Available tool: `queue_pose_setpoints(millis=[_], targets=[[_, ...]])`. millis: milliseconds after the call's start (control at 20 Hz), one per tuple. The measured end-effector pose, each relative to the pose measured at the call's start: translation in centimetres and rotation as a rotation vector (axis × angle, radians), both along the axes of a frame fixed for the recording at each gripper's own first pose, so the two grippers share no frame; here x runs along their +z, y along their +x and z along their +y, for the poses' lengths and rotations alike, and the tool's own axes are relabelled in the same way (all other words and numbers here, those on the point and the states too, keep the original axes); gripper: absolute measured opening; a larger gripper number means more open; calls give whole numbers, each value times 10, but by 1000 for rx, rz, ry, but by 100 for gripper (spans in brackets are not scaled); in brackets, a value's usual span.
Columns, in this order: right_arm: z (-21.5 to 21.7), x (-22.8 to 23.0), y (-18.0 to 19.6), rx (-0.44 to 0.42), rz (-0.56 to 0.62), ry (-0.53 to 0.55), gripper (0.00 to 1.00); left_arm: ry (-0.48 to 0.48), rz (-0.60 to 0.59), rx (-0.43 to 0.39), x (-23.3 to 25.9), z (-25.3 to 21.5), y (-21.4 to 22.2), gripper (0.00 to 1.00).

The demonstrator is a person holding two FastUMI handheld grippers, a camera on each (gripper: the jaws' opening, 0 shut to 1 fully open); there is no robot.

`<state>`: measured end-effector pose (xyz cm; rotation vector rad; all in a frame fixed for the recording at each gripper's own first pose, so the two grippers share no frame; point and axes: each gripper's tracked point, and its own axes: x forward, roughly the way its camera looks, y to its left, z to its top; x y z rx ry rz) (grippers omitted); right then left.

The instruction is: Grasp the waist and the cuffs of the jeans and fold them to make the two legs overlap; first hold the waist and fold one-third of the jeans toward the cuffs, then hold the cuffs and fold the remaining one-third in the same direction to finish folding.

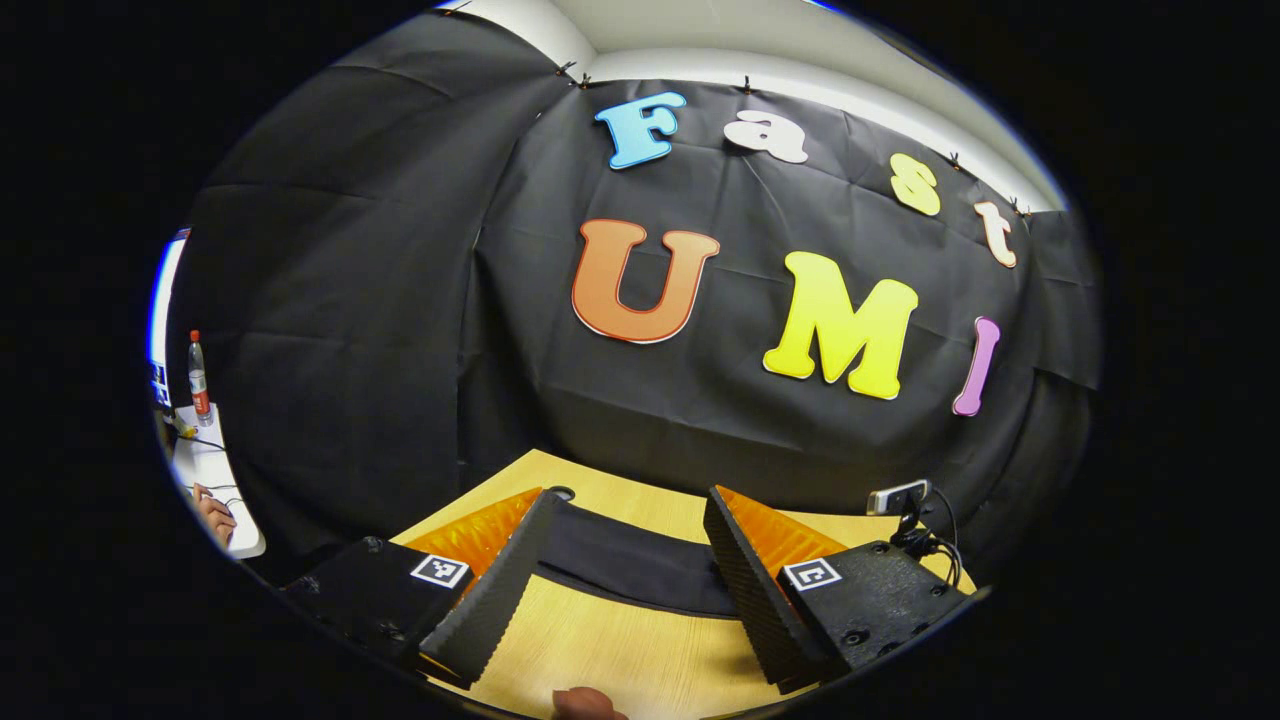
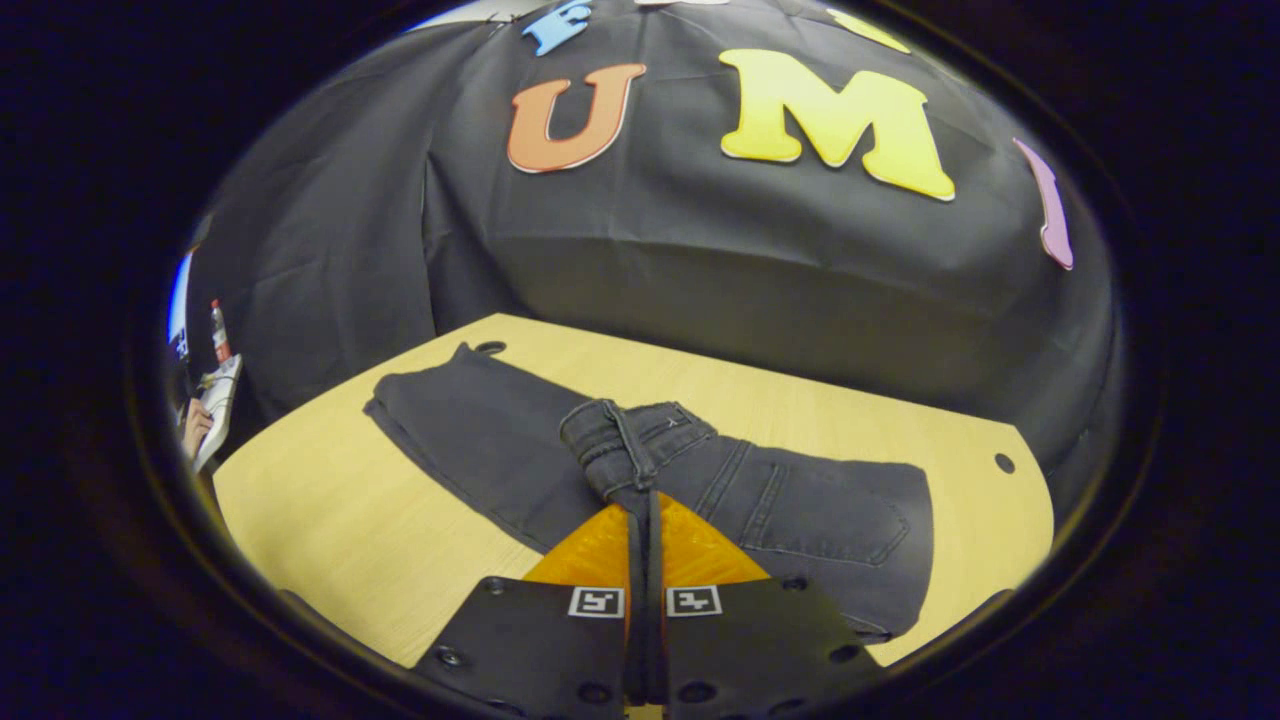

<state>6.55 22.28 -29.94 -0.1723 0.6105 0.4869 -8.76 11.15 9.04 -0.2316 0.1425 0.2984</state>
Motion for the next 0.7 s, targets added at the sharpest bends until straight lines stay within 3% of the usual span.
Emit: queue_pose_setpoints(millis=[50, 100, 200, 250, 300, 450, 600, 700], targets=[[1, -5, -2, -1, 10, -3, 5, 5, -1, -2, 1, 1, 1, 98], [0, -8, -4, 0, 13, -7, 0, 10, -2, -5, 1, 2, 1, 98], [2, -15, -7, 8, 28, -7, 6, 14, 0, -10, 0, 4, 2, 98], [6, -17, -9, 12, 41, 2, 4, 10, 3, -13, -1, 5, 3, 98], [3, -15, -9, 6, 34, -10, 26, -1, 11, -14, -5, 6, 5, 98], [-5, 7, -1, -18, -10, 20, 41, -46, 53, -9, -26, 11, 7, 98], [-11, 44, 17, -57, -71, 90, 99, -88, 103, 2, -48, 14, 10, 98], [-13, 70, 30, -69, -122, 120, 99, -110, 139, 4, -65, 17, 14, 99]])
